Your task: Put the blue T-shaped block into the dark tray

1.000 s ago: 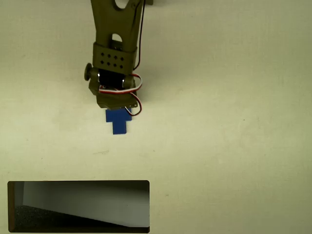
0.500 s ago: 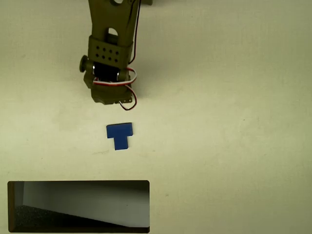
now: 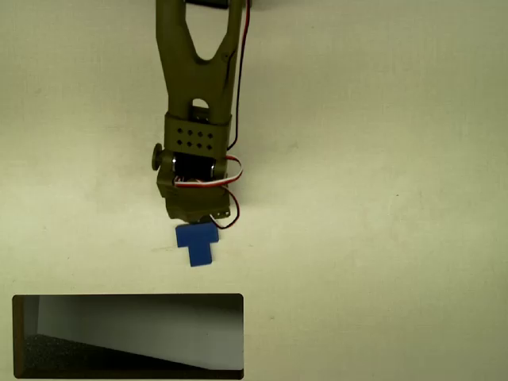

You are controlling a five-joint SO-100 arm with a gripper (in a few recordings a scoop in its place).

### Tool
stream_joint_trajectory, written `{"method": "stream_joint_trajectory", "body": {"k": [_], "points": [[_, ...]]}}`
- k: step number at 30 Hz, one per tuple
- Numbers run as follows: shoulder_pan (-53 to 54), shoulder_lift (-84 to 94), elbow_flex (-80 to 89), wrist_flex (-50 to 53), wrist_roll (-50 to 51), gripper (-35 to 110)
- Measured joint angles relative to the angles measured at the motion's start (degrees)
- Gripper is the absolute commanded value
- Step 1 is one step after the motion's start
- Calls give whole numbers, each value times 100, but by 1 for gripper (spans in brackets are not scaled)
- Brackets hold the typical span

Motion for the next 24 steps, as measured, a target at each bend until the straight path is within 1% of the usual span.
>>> {"method": "stream_joint_trajectory", "body": {"k": [6,12,16,24], "points": [[-44,-958,-1239,-281,149,0],[-114,-1696,-2294,-220,149,0],[-149,-1767,-2461,-97,105,0],[-290,-1978,-2751,-211,246,0]]}}
